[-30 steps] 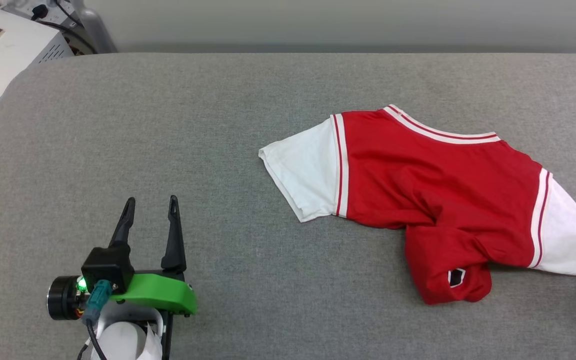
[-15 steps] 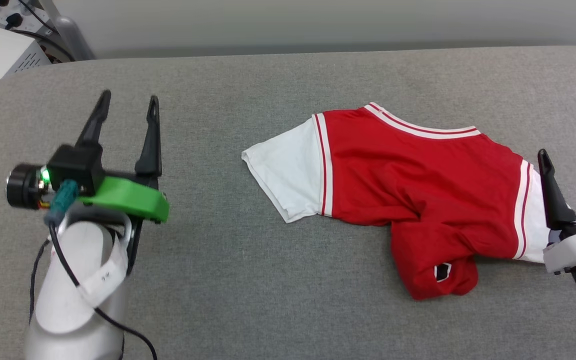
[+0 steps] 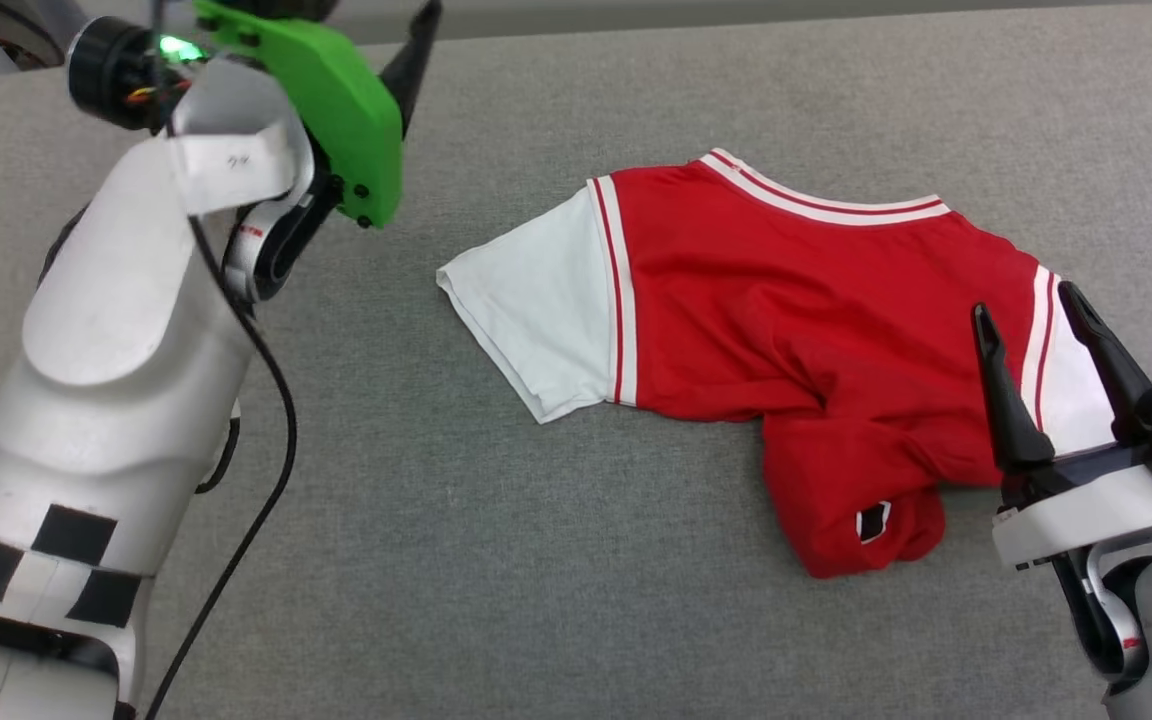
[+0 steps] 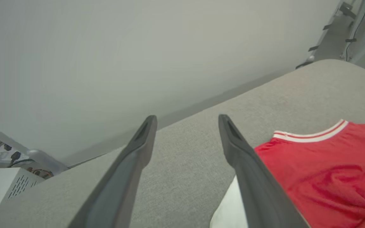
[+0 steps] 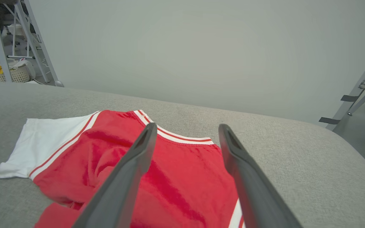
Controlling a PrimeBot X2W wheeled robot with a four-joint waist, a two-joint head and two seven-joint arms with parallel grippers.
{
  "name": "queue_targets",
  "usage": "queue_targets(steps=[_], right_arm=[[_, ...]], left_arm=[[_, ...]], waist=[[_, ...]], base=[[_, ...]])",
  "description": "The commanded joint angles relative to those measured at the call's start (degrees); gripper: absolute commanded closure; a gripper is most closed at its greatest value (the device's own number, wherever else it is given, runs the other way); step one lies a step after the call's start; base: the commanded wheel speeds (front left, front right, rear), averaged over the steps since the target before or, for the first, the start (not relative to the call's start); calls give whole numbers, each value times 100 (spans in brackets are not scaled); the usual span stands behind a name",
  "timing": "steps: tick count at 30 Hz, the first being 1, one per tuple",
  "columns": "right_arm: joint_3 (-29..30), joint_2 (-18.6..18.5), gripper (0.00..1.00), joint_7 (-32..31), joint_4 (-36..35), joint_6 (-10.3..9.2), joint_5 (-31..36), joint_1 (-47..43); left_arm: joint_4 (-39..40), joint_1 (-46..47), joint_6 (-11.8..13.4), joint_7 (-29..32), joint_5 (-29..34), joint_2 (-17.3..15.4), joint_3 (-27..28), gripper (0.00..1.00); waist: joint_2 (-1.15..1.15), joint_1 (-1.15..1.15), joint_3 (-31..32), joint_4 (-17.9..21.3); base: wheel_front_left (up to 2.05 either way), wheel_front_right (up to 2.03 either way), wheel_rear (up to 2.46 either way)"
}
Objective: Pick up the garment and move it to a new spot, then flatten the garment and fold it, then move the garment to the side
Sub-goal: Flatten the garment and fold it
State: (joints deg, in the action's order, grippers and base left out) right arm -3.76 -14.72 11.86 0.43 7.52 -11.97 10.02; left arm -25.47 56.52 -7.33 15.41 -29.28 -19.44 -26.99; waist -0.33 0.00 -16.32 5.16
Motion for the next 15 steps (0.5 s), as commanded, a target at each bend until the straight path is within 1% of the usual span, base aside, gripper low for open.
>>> queue_targets(steps=[1,3,5,11,13,15], right_arm=[[-44,29,0,16,-29,-3,56,-5],[-99,36,0,-22,3,-3,56,32],[-156,23,0,-45,32,-3,46,80],[-312,34,0,-52,65,-3,0,277],[-350,54,0,-41,77,-3,-1,337],[-384,71,0,-19,92,-3,3,401]], left_arm=[[-34,213,-14,387,-247,-144,-324,0],[-44,456,-14,961,-647,-285,-784,0],[-64,685,-14,1396,-936,-435,-1171,0],[-267,1092,-15,2596,-1812,-751,-2004,0],[-303,1174,-15,2925,-2087,-832,-2209,0],[-299,1254,-15,3142,-2224,-915,-2450,0]], waist=[[33,0,-229,161],[33,0,-342,204],[33,0,-458,248],[33,0,-766,391],[33,0,-858,431],[33,0,-949,467]], base=[[0,0,0],[0,0,0],[0,0,0],[0,0,0],[0,0,0],[0,0,0]])
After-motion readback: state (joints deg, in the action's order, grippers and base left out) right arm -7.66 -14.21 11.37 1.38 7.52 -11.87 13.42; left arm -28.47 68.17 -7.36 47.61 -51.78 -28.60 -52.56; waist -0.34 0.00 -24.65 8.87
